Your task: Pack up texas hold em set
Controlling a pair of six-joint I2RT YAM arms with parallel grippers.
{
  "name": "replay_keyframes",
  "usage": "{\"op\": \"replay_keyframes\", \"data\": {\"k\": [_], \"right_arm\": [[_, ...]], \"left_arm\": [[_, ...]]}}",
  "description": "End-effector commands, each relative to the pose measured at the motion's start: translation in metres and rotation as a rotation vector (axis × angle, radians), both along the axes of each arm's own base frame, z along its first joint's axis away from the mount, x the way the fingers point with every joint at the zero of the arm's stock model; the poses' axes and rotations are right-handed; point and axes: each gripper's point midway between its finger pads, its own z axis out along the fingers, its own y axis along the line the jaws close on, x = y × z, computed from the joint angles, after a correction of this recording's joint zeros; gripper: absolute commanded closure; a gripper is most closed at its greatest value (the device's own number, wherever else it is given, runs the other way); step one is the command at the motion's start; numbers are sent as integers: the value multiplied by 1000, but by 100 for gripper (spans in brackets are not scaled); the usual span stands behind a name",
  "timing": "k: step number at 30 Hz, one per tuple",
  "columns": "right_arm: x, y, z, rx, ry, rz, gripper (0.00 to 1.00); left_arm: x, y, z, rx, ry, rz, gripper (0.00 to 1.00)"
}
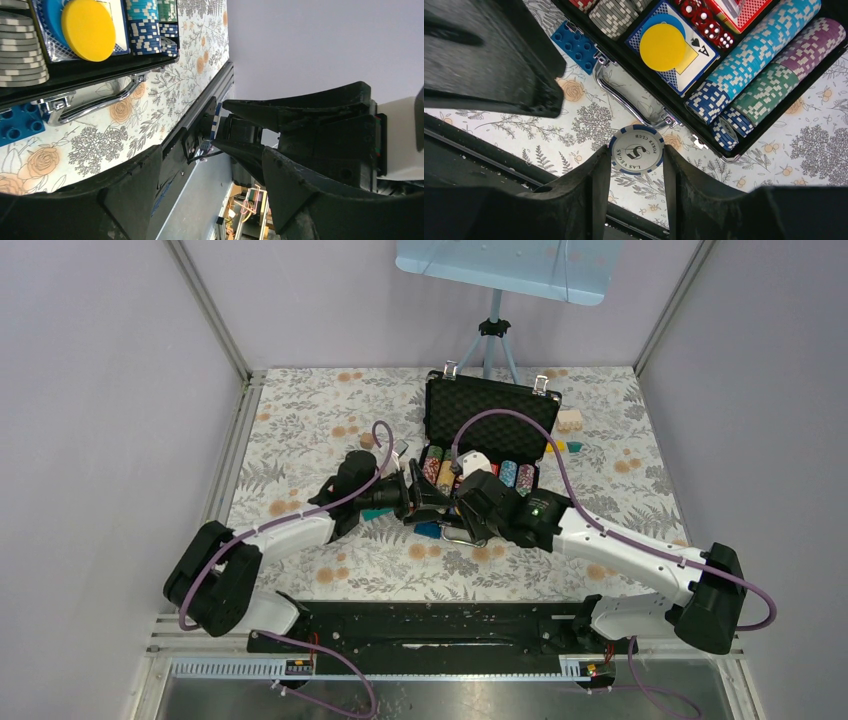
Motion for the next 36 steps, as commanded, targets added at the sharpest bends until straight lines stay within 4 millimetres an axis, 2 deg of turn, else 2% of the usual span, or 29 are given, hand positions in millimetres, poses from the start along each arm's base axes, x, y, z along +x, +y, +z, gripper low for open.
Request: {"op": "replay_keyframes", "data": {"k": [1, 11, 20, 28, 36], "right_arm": [[8, 9, 23, 41, -45, 29, 60], [9, 18, 35, 64, -54, 74, 62], [5, 15, 38, 62, -64, 110, 61], [11, 16, 49, 56, -103, 133, 61], [12, 23, 53, 58, -102, 158, 61]], "left_arm": [[3, -15, 27, -103, -61, -32, 28], [8, -25, 29, -158, -19, -40, 31], [11, -27, 32, -198, 4, -25, 35], [6, -26, 19, -113, -7, -53, 39], [3, -28, 19, -114, -4, -69, 39]]}}
